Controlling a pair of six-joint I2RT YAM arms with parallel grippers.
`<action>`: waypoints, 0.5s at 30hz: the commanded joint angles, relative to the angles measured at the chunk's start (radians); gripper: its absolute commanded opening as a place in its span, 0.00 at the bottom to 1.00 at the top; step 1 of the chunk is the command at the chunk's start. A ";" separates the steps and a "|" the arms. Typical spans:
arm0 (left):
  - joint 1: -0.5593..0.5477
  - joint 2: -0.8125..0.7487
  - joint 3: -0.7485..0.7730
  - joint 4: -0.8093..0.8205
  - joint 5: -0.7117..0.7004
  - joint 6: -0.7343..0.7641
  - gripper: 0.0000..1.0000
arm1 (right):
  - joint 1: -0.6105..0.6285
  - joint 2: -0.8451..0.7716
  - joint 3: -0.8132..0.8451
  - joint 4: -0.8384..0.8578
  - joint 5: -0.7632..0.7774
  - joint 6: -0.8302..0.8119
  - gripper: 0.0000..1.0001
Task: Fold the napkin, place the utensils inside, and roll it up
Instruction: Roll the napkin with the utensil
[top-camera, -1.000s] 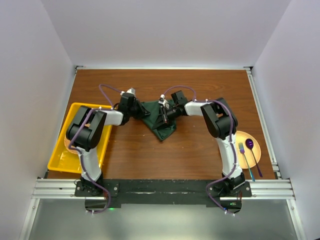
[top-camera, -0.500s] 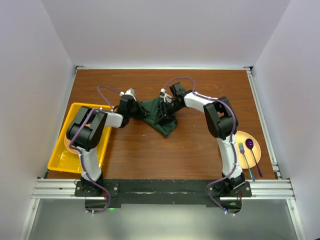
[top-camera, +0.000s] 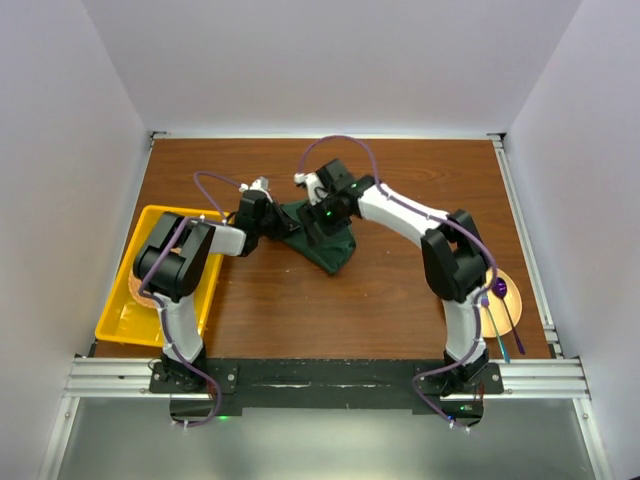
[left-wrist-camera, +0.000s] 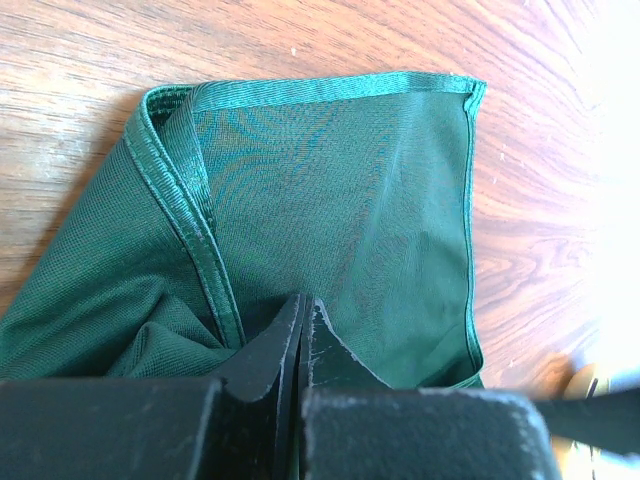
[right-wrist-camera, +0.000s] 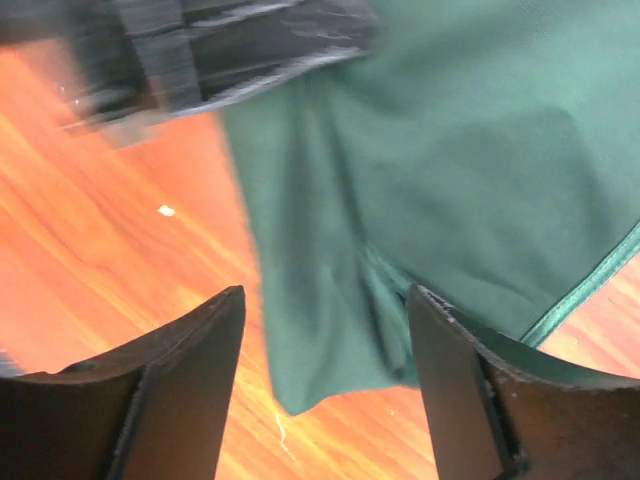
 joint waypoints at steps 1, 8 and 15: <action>0.002 0.088 -0.036 -0.237 -0.062 0.037 0.00 | 0.154 -0.127 -0.112 0.130 0.338 -0.169 0.72; 0.002 0.087 -0.041 -0.242 -0.057 0.038 0.00 | 0.234 -0.092 -0.188 0.245 0.455 -0.192 0.72; 0.004 0.078 -0.032 -0.251 -0.056 0.049 0.00 | 0.234 -0.040 -0.208 0.287 0.470 -0.197 0.67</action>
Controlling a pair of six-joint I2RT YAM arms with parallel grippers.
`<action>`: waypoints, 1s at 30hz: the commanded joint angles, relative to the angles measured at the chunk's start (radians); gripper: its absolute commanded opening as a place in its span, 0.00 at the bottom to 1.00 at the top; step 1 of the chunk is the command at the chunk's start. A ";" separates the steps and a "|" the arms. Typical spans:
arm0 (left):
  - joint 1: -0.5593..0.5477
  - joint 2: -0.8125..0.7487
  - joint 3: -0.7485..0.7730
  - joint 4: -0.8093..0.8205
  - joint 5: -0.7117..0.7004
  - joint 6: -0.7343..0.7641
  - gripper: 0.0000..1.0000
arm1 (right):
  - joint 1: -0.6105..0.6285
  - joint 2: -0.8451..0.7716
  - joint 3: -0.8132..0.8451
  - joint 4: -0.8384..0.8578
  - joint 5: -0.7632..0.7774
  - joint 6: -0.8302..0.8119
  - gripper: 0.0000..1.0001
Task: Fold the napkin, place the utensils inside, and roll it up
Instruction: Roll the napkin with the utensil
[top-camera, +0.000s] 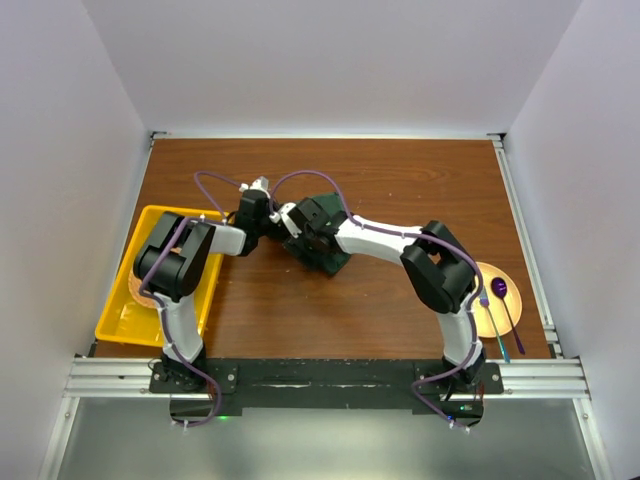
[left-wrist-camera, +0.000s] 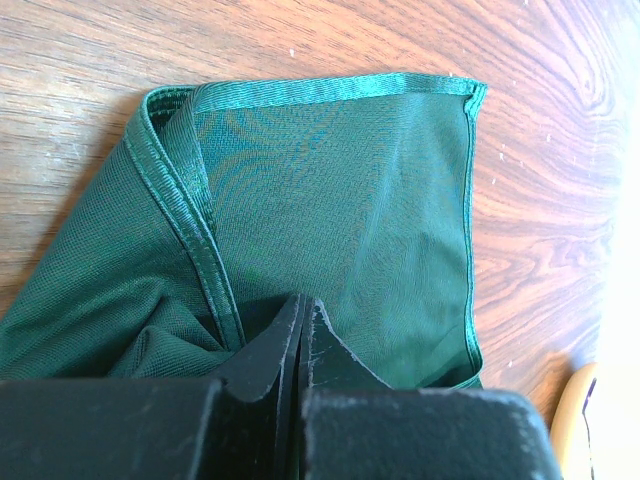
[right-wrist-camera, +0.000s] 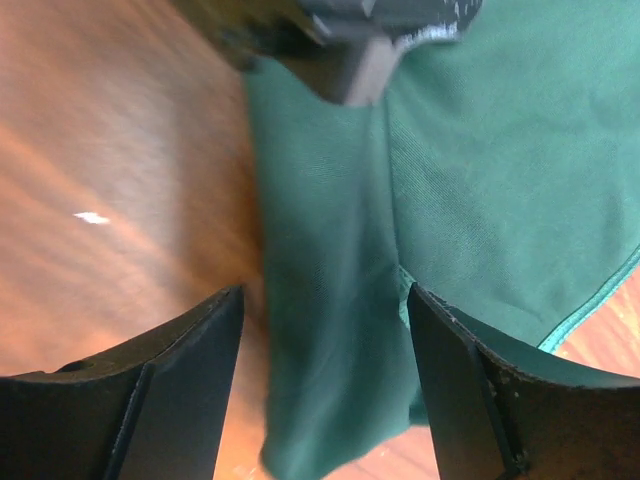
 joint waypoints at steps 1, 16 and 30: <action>0.004 0.074 -0.036 -0.249 -0.062 0.051 0.00 | -0.001 0.016 0.001 0.056 0.035 -0.023 0.65; 0.004 -0.221 0.022 -0.373 -0.068 0.178 0.01 | -0.137 0.024 -0.100 0.073 -0.487 0.256 0.00; 0.004 -0.448 -0.168 -0.068 0.094 0.124 0.17 | -0.329 0.297 -0.080 0.186 -1.117 0.612 0.00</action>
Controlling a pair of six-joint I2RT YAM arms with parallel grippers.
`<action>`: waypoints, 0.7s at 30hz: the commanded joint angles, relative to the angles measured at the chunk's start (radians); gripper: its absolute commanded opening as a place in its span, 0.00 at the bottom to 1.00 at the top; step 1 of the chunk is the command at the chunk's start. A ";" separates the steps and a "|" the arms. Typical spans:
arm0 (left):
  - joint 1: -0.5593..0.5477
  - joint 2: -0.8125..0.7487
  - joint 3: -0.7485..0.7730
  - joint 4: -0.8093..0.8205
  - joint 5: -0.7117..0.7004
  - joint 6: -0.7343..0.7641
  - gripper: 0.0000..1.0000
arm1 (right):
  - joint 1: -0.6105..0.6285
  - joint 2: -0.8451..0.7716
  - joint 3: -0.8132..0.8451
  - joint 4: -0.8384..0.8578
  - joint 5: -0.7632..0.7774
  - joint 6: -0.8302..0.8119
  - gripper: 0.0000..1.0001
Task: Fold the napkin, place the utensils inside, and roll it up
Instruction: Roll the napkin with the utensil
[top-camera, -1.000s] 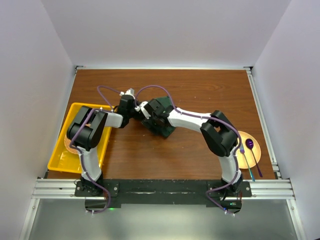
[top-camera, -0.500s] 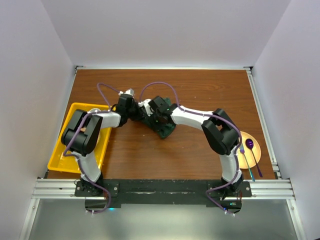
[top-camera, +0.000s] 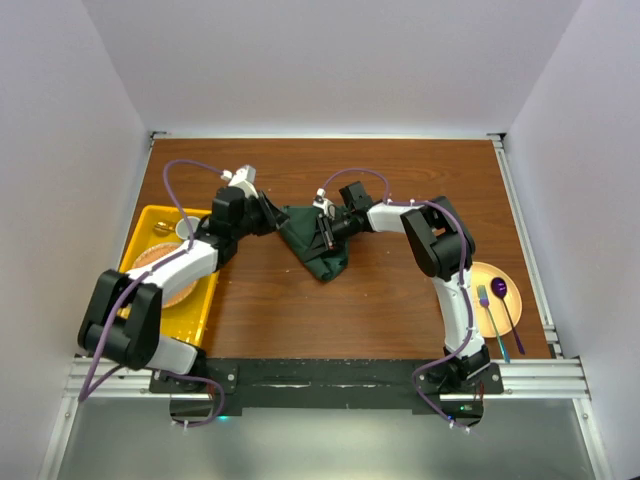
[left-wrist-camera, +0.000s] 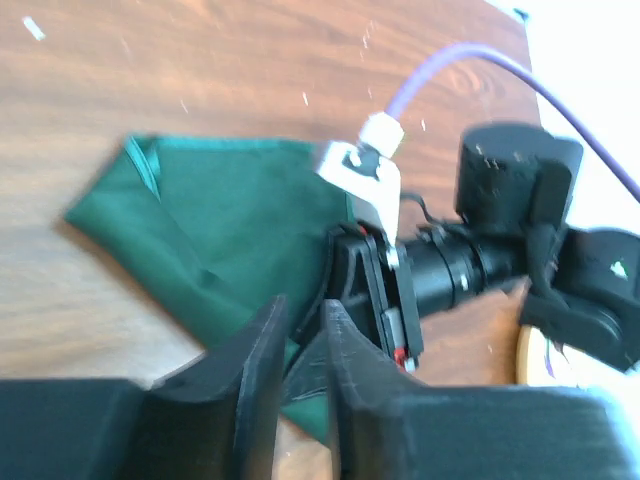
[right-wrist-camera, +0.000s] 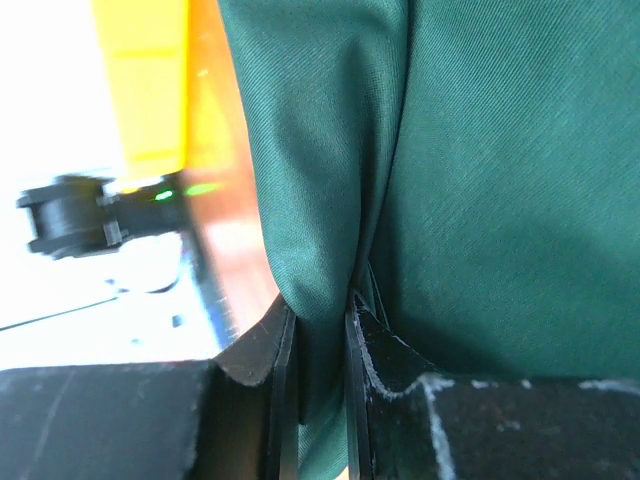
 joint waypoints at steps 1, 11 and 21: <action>0.004 0.112 -0.071 0.196 0.123 -0.061 0.16 | 0.013 0.078 -0.043 -0.066 -0.014 0.108 0.00; 0.004 0.316 -0.042 0.356 0.151 -0.070 0.07 | 0.000 0.044 -0.079 -0.109 0.076 -0.011 0.00; -0.013 0.468 -0.047 0.405 0.114 -0.079 0.04 | -0.001 -0.011 -0.113 -0.182 0.179 -0.146 0.08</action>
